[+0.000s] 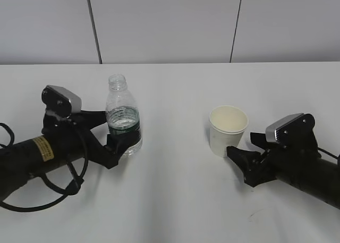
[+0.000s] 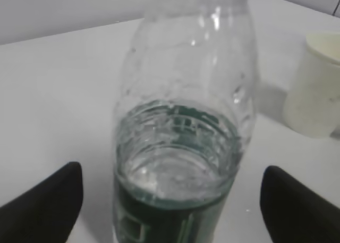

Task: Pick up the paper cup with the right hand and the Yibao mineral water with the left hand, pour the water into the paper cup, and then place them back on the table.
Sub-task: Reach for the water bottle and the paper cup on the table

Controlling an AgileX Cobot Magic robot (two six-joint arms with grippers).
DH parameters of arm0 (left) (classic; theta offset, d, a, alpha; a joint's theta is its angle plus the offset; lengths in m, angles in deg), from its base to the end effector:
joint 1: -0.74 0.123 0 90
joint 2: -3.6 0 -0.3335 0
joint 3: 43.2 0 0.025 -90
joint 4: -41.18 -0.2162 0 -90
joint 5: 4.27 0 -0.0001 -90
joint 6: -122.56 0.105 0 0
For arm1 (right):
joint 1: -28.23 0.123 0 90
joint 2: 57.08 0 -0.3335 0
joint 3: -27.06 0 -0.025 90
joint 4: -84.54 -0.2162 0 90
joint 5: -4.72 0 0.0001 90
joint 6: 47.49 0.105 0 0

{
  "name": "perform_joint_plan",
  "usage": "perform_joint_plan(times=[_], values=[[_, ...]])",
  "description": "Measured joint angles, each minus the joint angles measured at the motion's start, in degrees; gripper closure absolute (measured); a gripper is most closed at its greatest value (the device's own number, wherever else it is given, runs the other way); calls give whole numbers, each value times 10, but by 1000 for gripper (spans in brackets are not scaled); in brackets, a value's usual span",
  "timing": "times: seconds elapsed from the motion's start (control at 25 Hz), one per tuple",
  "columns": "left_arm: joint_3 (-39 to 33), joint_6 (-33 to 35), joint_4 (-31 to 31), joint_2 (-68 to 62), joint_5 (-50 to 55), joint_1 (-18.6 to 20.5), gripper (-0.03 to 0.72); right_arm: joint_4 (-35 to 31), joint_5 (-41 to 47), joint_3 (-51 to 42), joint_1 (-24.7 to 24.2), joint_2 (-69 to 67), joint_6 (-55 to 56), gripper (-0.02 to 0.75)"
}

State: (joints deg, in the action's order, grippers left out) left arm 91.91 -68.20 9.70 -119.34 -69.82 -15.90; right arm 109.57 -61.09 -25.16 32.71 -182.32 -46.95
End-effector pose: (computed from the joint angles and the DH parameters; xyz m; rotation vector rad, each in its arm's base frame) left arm 0.3117 -0.1452 0.1714 0.6617 1.7365 -0.6167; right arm 0.3114 0.0650 0.1413 -0.5037 1.9014 0.3266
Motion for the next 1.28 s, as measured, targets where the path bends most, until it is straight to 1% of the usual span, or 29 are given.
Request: perform_joint_plan(times=[0.12,0.36,0.52,0.72,0.84,1.04,1.28], values=[[20,0,8,-18,0,-8,74,0,0,1,0,0,0,153],[43,0,12,-36,1,-9,92,1,0,1,0,0,0,153],[46,0,13,-36,0,-9,138,4,0,1,0,0,0,153],[46,0,12,-36,0,-9,221,22,0,13,0,-9,0,153],[46,0,12,-36,0,-9,255,23,0,21,0,-17,0,153],[46,0,13,-36,0,-9,269,21,0,33,0,-18,0,131],[46,0,13,-36,0,-9,271,43,0,55,0,-19,19,110]])
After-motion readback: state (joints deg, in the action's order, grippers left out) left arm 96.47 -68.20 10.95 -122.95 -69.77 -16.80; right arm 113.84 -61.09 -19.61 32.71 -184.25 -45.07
